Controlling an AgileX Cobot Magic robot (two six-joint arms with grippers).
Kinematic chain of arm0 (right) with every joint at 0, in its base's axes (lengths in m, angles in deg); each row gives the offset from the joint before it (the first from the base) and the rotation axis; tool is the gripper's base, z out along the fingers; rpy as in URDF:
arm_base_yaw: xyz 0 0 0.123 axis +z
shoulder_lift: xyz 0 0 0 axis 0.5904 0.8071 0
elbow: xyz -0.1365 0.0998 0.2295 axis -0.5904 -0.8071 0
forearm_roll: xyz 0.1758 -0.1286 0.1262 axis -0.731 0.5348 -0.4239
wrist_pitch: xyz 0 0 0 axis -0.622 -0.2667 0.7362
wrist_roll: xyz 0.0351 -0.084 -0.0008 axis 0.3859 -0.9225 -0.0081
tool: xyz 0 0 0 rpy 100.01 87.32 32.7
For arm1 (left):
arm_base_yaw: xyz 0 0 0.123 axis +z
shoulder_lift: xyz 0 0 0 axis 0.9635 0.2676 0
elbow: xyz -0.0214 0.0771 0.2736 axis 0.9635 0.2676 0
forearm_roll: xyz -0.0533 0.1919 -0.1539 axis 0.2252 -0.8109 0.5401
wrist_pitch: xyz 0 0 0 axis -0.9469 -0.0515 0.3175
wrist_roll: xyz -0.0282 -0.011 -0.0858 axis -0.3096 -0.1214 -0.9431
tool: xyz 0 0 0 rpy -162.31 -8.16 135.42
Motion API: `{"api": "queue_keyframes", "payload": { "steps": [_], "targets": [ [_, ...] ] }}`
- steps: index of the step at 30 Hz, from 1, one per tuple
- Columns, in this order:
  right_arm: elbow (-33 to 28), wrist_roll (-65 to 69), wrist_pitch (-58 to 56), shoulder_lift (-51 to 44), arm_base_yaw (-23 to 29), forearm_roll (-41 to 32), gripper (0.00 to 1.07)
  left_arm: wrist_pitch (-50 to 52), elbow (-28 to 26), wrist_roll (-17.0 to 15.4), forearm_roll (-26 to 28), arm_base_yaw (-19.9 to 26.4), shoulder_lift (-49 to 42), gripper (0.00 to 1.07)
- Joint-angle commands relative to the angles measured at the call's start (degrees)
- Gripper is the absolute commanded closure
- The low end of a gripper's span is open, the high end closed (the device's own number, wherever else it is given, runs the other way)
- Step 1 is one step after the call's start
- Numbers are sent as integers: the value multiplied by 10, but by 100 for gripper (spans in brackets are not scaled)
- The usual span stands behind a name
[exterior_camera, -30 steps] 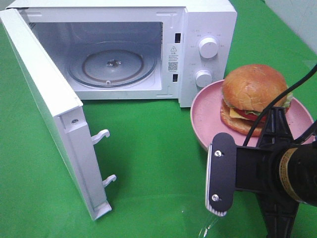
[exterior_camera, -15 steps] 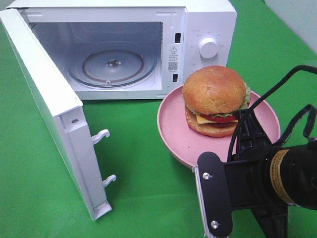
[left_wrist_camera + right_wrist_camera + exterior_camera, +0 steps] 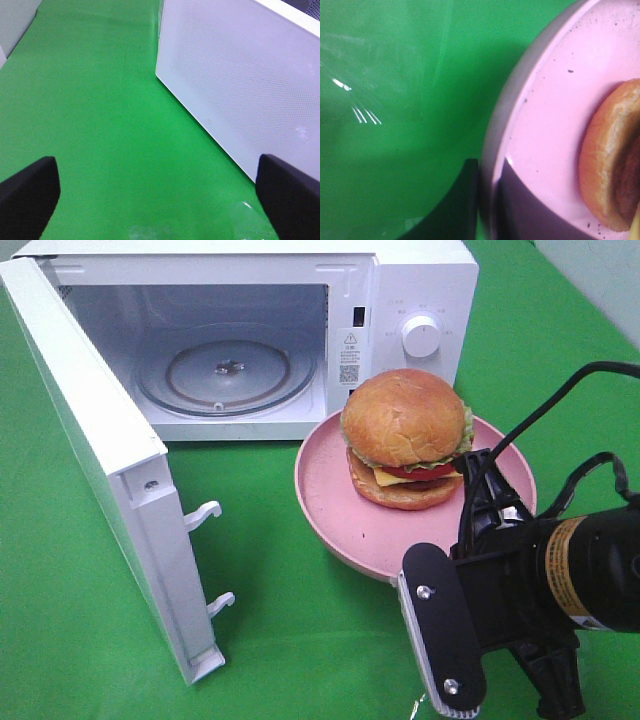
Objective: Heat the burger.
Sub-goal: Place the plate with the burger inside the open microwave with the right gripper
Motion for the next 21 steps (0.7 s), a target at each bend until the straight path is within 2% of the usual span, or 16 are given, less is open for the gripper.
{"api": "queue_keyframes", "payload": {
  "steps": [1,3,8,10,13,15,16,17,18,20,21],
  "targets": [
    [3,-77,49,-6,-25,-8,106,4,2,0,-1,0,-9,8],
    [3,-195,79,-6,-57,-64,107,4,2,0,-1,0,-9,8],
    [3,-274,79,-6,-77,-115,107,4,2,0,-1,0,-9,8],
    [3,-376,88,-6,-100,-197,107,4,2,0,-1,0,-9,8],
    [3,-402,92,-6,-105,-219,107,4,2,0,-1,0,-9,8],
    [3,-497,105,-6,-125,-295,107,4,2,0,-1,0,-9,8],
    [3,-497,105,-6,-125,-295,107,4,2,0,-1,0,-9,8],
    [3,-557,105,-6,-133,-337,107,4,2,0,-1,0,-9,8],
    [3,-557,105,-6,-133,-337,107,4,2,0,-1,0,-9,8],
    [3,-639,105,-6,-144,-398,107,4,2,0,-1,0,-9,8],
    [3,-639,105,-6,-144,-398,107,4,2,0,-1,0,-9,8]
  ]
}}
